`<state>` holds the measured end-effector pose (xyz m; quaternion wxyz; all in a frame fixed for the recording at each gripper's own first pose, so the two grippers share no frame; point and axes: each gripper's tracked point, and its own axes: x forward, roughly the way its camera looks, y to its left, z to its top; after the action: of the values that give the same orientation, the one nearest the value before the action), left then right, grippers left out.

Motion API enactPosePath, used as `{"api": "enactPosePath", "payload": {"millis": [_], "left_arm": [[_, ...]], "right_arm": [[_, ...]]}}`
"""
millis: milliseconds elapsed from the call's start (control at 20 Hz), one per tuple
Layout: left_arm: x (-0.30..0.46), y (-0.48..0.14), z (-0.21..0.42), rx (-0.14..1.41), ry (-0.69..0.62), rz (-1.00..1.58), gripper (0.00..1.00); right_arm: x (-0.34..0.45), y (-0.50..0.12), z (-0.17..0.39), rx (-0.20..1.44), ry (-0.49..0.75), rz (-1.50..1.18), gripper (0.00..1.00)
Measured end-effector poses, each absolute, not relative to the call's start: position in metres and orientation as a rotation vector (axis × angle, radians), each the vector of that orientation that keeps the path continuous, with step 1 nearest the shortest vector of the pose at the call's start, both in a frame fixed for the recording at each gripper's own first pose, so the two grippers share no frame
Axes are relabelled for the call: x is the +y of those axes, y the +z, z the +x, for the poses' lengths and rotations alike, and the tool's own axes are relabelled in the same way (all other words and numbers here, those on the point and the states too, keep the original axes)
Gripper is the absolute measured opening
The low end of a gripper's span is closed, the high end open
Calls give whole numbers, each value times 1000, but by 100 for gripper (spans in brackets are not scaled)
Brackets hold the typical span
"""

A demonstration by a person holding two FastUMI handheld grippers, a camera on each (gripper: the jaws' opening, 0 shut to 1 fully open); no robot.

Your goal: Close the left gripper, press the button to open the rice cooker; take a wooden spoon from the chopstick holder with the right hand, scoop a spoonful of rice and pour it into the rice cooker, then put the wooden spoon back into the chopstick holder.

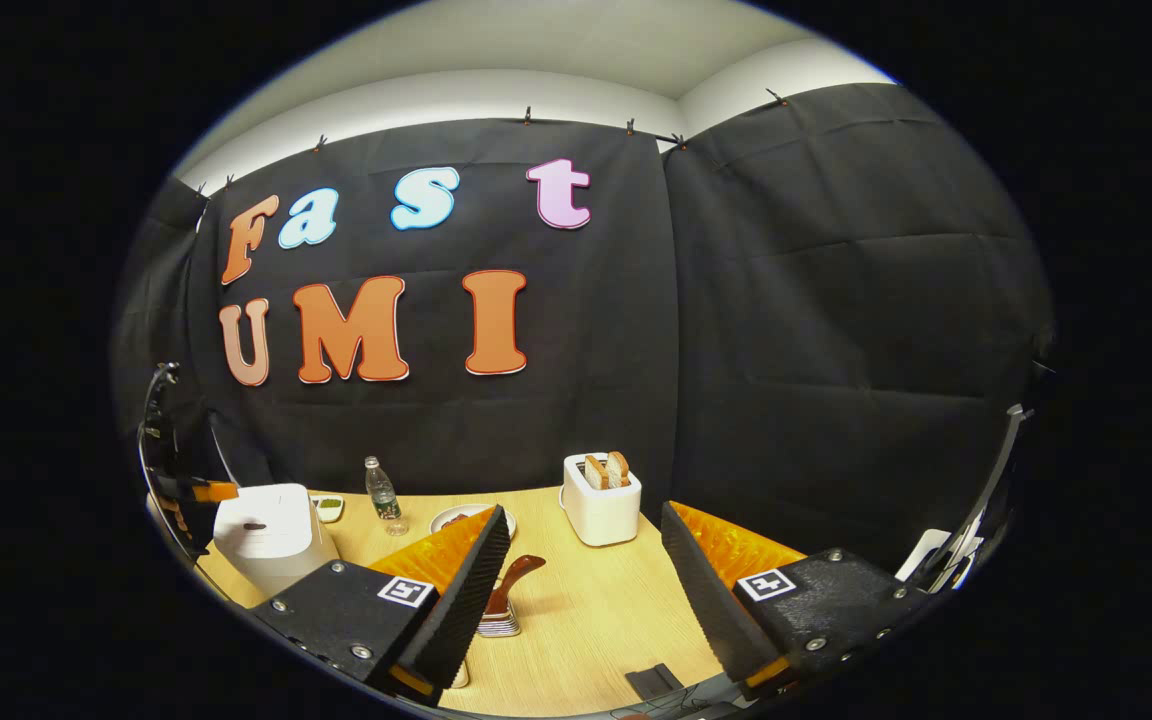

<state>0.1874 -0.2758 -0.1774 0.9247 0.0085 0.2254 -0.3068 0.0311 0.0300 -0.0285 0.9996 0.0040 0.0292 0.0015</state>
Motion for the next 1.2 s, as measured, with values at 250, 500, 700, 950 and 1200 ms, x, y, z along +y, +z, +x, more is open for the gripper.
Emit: {"api": "enactPosePath", "payload": {"millis": [250, 500, 700, 950, 1200], "left_arm": [[-292, -220, 185, 555, -648, 59, 5], [-295, -224, 183, 578, -642, 39, 5], [-293, -229, 182, 585, -625, 54, 5], [-290, -231, 175, 602, -593, 35, 6], [-288, -232, 178, 619, -602, 83, 6]], "right_arm": [[14, -33, 28, 75, -33, 12, 95], [9, -44, 30, 98, -47, 31, 95], [16, -50, 35, 111, -32, 46, 95], [24, -62, 37, 131, -10, 40, 95], [18, -69, 33, 146, -13, 48, 95]]}}
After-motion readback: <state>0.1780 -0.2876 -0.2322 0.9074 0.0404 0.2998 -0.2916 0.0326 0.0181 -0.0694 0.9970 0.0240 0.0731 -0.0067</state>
